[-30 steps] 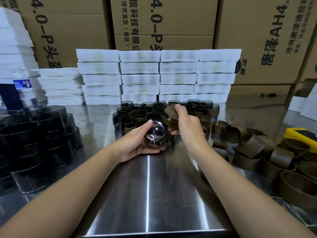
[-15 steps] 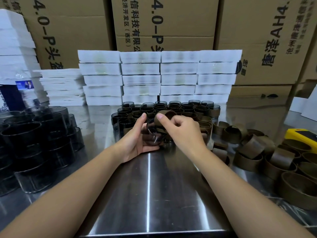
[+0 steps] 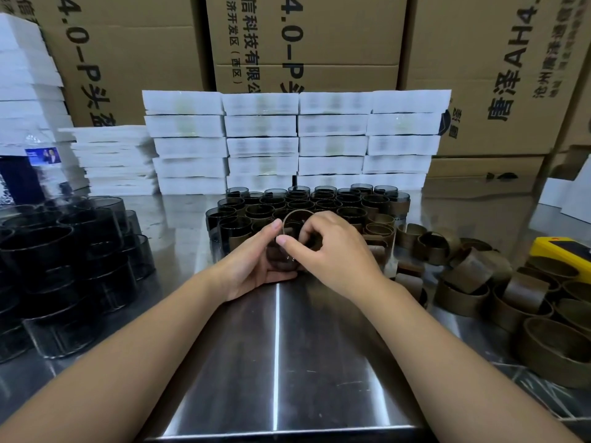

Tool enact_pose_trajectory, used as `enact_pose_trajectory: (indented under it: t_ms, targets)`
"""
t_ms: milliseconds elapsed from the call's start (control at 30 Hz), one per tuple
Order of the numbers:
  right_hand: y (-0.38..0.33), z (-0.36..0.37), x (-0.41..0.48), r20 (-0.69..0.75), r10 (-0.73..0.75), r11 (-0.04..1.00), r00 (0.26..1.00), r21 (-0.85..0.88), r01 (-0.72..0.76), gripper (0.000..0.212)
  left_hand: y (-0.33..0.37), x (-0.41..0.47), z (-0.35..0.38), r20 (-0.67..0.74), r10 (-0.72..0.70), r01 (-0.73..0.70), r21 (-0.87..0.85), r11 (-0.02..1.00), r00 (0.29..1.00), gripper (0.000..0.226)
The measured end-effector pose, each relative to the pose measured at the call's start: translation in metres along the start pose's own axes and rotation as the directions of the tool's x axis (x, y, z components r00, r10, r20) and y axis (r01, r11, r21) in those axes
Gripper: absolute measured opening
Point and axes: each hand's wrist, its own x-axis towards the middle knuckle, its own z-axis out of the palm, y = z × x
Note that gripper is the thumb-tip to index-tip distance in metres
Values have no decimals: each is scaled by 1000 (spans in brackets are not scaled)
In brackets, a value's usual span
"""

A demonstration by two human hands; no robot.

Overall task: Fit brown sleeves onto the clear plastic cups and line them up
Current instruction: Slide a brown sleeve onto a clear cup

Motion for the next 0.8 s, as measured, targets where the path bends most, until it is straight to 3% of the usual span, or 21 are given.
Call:
enact_pose_trajectory:
  t_ms: [100, 233, 367, 533, 667, 800]
  targets:
    - [-2, 0, -1, 2, -34, 999, 999, 23, 34, 39, 0, -1, -2, -2, 13, -13, 9, 1000, 1000, 91]
    - [-2, -3, -2, -8, -34, 999, 999, 29, 34, 48, -3, -1, -7, 37, 40, -41, 15, 999, 999, 124]
    - [-3, -3, -2, 16, -49, 998, 999, 33, 48, 53, -3, 1, -11, 77, 42, -42, -6, 999, 996, 105]
    - [-2, -3, -2, 23, -21, 997, 1000, 71, 19, 59, -3, 1, -9, 71, 19, -19, -6, 1000, 997, 99]
    - [-1, 0, 0, 37, 110, 957, 993, 267, -116, 59, -1, 1, -10, 66, 30, -24, -79, 997, 997, 58]
    - [3, 5, 6, 59, 260, 901, 964, 345, -264, 48, -1, 1, -10, 25, 14, -10, -150, 989, 1000, 100]
